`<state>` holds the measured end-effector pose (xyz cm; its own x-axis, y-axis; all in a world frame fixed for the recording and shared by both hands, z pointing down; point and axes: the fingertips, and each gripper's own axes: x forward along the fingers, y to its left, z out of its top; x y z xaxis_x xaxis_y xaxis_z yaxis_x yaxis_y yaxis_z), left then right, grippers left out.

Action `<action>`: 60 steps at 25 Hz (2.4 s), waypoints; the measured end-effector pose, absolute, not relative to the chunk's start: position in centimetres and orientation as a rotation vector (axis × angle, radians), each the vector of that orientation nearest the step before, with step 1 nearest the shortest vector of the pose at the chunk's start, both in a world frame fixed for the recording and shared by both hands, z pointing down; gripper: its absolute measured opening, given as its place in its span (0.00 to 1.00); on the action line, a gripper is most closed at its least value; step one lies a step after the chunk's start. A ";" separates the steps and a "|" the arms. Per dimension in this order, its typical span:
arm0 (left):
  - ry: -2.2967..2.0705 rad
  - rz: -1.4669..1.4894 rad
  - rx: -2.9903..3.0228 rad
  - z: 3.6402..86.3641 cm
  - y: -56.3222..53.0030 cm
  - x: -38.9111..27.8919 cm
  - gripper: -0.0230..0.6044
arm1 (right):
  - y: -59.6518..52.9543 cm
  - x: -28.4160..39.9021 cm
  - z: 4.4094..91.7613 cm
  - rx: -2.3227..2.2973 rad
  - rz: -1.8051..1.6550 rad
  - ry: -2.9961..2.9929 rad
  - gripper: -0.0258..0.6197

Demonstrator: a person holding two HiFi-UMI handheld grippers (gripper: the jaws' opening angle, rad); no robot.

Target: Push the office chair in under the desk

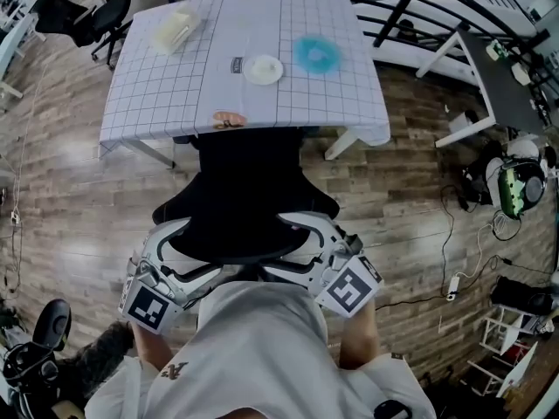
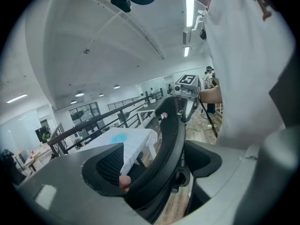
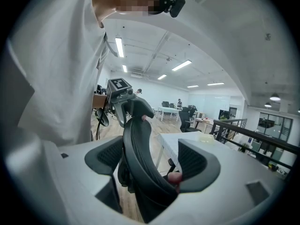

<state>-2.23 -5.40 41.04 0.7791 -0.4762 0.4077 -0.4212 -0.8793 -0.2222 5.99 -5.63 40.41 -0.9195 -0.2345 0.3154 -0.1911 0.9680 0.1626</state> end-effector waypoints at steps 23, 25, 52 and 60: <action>0.710 -0.652 -2.853 40.6 -12.0 -0.9 0.68 | -12.1 7.2 40.3 0.327 -0.163 -2.773 0.62; 0.706 -0.647 -2.852 40.5 -12.6 -0.9 0.68 | -12.6 7.2 40.3 0.335 -0.161 -2.774 0.62; 0.718 -0.653 -2.851 40.9 -19.2 1.8 0.69 | -19.2 9.9 40.5 0.342 -0.157 -2.765 0.62; 0.746 -0.652 -2.851 40.8 -21.1 3.6 0.69 | -21.2 11.8 40.5 0.319 -0.173 -2.770 0.62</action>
<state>3.60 -21.13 40.77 0.7853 -0.4916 0.3763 -0.4385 -0.8707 -0.2226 11.78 -21.21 40.50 -0.9149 -0.2406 0.3243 -0.1984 0.9673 0.1578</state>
